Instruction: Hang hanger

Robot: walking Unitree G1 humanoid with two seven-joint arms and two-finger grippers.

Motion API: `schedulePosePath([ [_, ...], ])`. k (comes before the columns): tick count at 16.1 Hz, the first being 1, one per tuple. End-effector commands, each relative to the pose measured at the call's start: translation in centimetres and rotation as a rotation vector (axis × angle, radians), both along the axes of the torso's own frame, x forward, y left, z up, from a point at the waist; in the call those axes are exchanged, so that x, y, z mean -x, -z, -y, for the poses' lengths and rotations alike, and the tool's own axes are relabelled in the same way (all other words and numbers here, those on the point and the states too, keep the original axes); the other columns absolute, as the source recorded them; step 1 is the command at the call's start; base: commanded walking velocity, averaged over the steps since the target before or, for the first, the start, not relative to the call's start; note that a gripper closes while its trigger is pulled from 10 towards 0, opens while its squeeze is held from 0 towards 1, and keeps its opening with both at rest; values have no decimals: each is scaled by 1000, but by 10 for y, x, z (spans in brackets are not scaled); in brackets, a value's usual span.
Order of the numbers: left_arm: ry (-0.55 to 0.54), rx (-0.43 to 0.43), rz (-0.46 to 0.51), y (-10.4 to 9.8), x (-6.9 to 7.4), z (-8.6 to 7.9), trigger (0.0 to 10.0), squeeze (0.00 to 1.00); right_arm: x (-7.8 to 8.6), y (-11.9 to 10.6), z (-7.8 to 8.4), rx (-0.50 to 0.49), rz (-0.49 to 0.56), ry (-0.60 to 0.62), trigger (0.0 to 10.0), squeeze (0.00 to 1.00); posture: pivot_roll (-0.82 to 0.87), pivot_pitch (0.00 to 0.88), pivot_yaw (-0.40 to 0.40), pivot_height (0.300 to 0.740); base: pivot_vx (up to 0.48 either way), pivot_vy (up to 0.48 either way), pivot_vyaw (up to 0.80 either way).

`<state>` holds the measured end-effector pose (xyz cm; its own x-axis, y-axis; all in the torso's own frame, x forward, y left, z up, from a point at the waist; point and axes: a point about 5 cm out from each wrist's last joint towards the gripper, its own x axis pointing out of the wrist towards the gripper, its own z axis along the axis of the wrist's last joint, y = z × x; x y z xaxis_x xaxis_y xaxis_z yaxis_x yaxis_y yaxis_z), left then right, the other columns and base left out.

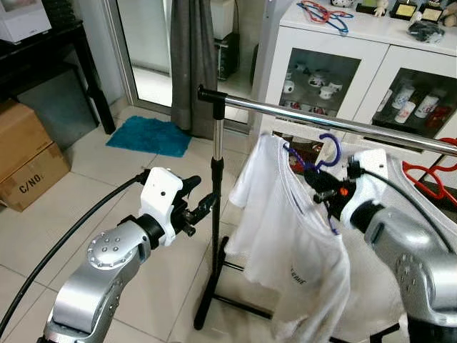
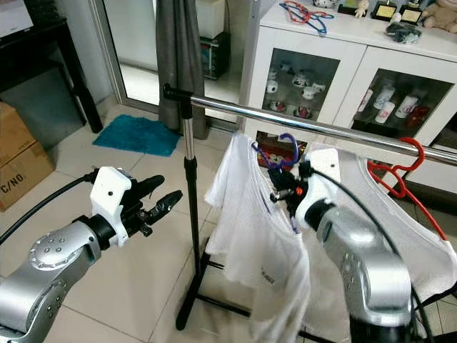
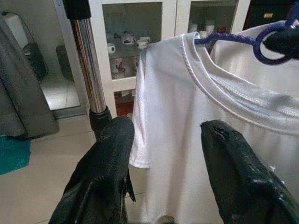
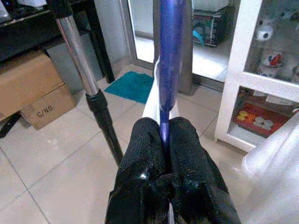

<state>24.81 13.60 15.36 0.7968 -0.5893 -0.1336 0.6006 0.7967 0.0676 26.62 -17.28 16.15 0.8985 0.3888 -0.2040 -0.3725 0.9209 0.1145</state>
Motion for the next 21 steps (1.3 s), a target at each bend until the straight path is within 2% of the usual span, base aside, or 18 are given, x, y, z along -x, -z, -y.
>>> schedulePosePath([
  [1,5,-4,3,0,0,2,10000,0,1,-9,-1,-9,52,-3,0,0,5,0,-35,740,-285,0,0],
  [8,-2,-4,6,0,-1,2,10000,0,1,-13,-7,-34,63,-21,0,0,6,0,-42,740,-275,0,0],
  [13,11,0,10,0,-5,5,10000,0,2,-16,-16,-62,81,-52,0,0,4,0,-42,740,0,0,0],
  [15,22,-43,22,0,-14,10,10000,0,2,-21,-22,-130,96,-80,0,0,4,0,-43,740,0,0,0],
  [17,-5,-46,27,0,-24,10,10000,0,4,-23,-27,-181,102,-126,0,0,2,0,-40,740,0,0,0],
  [18,-14,-57,37,-1,-30,11,10000,1000,6,-25,-32,-216,108,-172,0,0,0,0,-39,740,0,0,0],
  [19,-26,-73,69,-6,-41,15,10000,1000,10,-28,-40,-245,114,-258,0,0,-5,0,-34,740,0,0,0],
  [21,-39,-49,104,-12,-48,20,10000,1000,12,-28,-46,-249,113,-309,0,0,-8,0,-32,740,0,0,0],
])
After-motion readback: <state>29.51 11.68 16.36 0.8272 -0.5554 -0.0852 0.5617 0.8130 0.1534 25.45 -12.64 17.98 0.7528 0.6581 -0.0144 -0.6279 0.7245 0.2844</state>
